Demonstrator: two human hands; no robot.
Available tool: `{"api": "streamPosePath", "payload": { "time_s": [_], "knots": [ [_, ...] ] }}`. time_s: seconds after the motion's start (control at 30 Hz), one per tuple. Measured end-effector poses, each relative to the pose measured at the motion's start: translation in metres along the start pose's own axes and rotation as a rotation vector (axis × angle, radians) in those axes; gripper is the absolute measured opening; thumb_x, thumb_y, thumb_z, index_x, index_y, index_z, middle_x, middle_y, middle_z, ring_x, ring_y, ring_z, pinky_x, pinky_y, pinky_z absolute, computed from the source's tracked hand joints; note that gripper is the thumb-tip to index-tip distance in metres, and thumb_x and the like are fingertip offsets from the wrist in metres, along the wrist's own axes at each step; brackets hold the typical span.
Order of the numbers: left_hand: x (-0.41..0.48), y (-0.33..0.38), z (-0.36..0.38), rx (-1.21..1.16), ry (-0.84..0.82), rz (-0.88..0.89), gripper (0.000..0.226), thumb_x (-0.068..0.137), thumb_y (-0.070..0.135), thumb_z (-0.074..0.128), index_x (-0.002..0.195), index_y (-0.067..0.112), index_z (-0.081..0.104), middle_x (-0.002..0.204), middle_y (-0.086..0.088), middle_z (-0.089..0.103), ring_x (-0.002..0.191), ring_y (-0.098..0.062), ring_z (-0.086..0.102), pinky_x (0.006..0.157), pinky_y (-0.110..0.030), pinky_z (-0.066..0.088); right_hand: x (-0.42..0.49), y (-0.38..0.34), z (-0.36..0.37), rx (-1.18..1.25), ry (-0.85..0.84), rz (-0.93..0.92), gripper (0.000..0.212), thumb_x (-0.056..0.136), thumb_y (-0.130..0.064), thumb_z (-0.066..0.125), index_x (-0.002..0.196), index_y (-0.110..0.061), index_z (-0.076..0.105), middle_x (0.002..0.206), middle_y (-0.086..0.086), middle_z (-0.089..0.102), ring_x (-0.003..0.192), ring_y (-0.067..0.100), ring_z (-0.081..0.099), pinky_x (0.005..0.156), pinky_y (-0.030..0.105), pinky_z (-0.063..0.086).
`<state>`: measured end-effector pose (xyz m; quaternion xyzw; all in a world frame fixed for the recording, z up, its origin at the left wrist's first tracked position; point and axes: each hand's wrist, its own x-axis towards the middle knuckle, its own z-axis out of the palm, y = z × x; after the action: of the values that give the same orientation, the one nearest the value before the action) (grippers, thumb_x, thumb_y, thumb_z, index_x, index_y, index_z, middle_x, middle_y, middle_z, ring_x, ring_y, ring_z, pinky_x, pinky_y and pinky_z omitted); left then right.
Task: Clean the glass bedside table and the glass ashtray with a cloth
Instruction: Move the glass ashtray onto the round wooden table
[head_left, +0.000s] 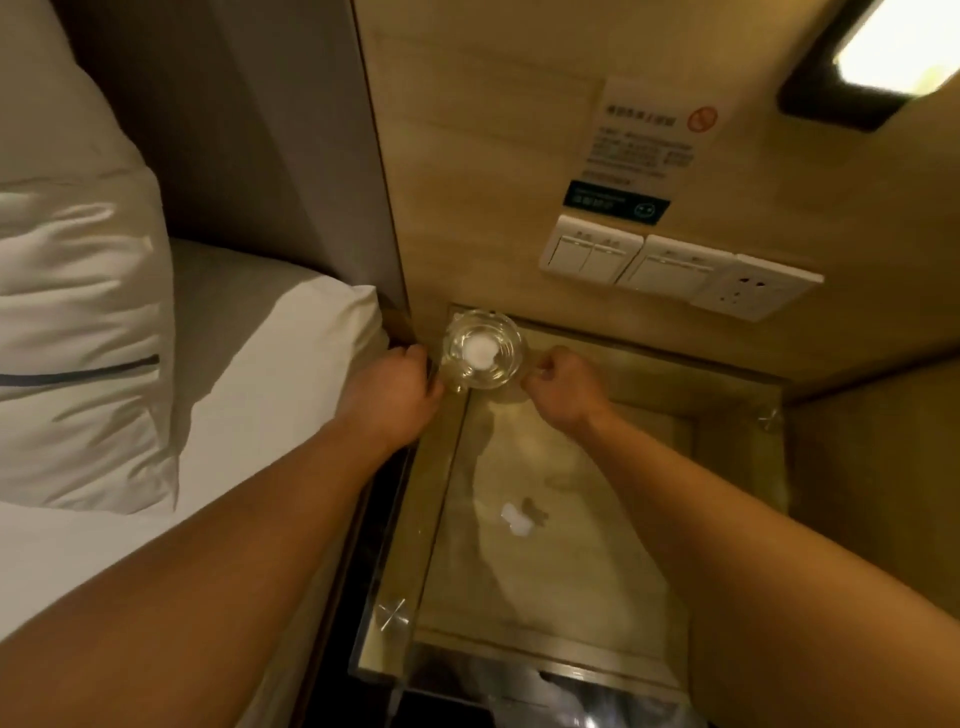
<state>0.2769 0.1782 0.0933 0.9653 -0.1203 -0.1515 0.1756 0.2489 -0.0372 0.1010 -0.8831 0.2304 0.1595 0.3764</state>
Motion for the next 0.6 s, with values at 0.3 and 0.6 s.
{"api": "streamPosePath", "payload": {
  "time_s": [0.3, 0.6],
  "knots": [
    [0.067, -0.009, 0.018, -0.048, -0.140, -0.038, 0.044, 0.103, 0.043, 0.051, 0.066, 0.021, 0.044, 0.065, -0.002, 0.051, 0.063, -0.024, 0.050, 0.059, -0.032, 0.037, 0.058, -0.008, 0.034, 0.051, 0.015, 0.088, 0.011, 0.093, -0.013, 0.062, 0.102, -0.006, 0.064, 0.108, 0.026, 0.073, 0.102, 0.045, 0.071, 0.089, 0.057, 0.057],
    [0.078, -0.004, 0.023, -0.107, -0.150, -0.025, 0.047, 0.103, 0.035, 0.055, 0.060, 0.019, 0.044, 0.060, -0.002, 0.046, 0.069, -0.034, 0.060, 0.063, -0.034, 0.039, 0.061, -0.004, 0.043, 0.055, 0.100, 0.077, 0.013, 0.091, -0.004, 0.058, 0.088, -0.016, 0.057, 0.094, 0.020, 0.073, 0.087, 0.040, 0.073, 0.079, 0.054, 0.061]
  ]
}}
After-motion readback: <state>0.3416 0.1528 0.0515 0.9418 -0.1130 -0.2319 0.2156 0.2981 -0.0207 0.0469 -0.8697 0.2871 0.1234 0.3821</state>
